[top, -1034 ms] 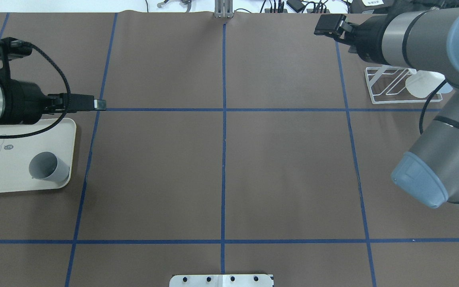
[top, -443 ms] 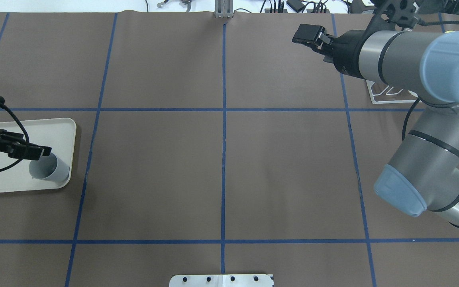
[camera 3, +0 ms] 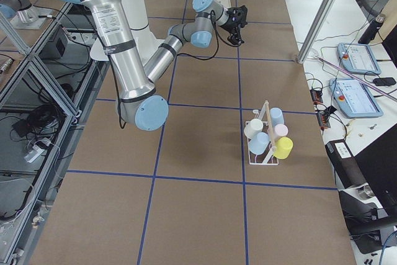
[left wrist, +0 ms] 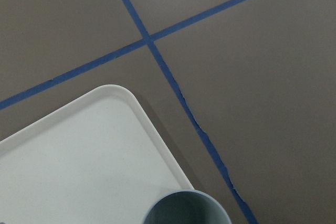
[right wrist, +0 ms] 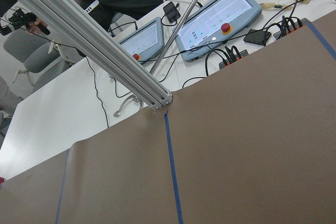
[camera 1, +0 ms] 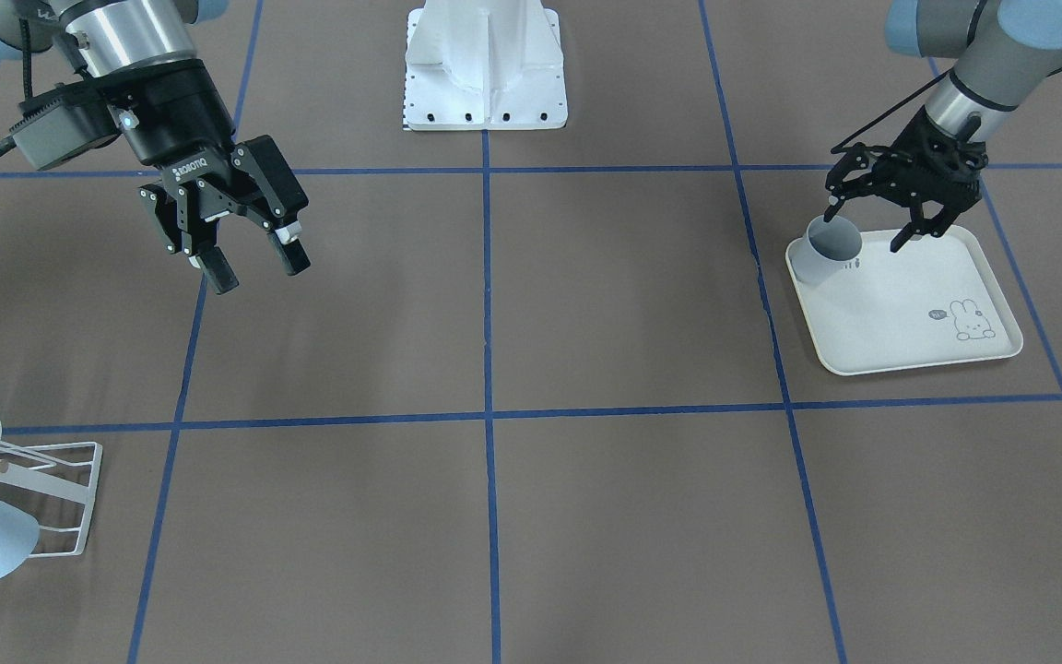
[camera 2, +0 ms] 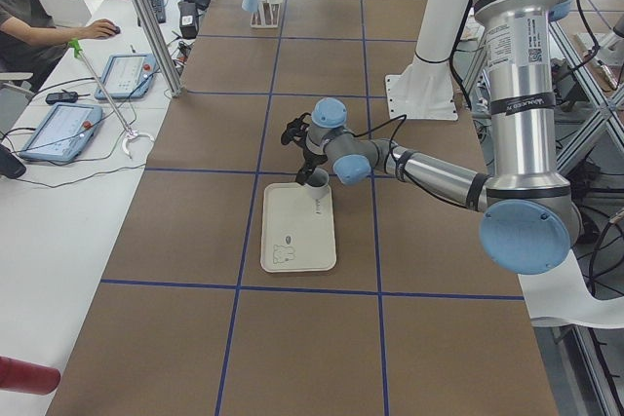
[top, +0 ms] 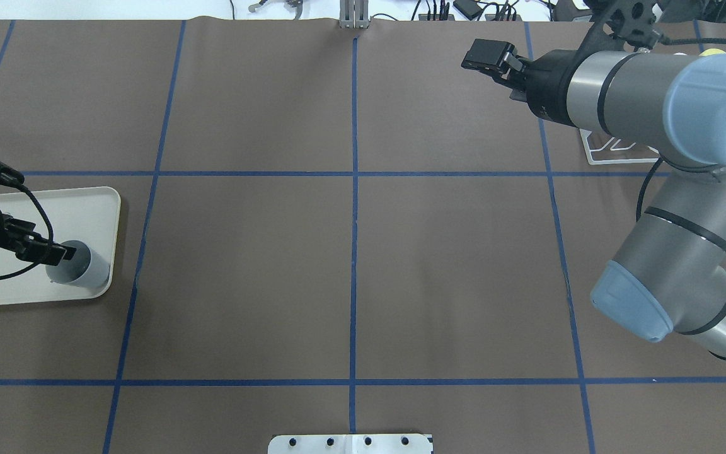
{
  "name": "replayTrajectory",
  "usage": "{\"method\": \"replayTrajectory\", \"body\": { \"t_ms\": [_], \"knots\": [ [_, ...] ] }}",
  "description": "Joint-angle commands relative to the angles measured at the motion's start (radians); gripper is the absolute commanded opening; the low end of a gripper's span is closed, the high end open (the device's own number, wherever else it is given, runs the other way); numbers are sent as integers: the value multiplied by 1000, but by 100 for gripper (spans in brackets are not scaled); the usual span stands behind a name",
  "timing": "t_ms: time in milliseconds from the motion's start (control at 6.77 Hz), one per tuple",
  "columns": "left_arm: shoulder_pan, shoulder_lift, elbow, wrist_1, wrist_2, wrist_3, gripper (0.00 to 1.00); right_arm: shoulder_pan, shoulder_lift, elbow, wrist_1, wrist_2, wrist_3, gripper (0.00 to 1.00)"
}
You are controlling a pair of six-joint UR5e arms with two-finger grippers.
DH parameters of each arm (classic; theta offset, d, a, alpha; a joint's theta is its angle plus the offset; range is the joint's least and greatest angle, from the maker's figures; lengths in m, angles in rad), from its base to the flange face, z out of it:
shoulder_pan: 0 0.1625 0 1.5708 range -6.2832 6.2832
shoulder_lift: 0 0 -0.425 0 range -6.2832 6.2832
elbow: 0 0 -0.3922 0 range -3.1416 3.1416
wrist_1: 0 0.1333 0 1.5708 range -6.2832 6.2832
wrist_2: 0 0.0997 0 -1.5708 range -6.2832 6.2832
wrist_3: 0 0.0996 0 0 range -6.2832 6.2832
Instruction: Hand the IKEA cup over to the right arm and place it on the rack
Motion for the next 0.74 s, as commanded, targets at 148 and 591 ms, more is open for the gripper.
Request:
{"method": "replayTrajectory", "body": {
  "t_ms": [148, 591],
  "knots": [
    [-1, -37, 59, -1, -4, 4, 91, 1, -7, -9, 28, 0, 4, 100],
    [-1, -23, 62, -3, -10, 6, 90, 2, -7, -7, 28, 2, 4, 100]
  ]
}}
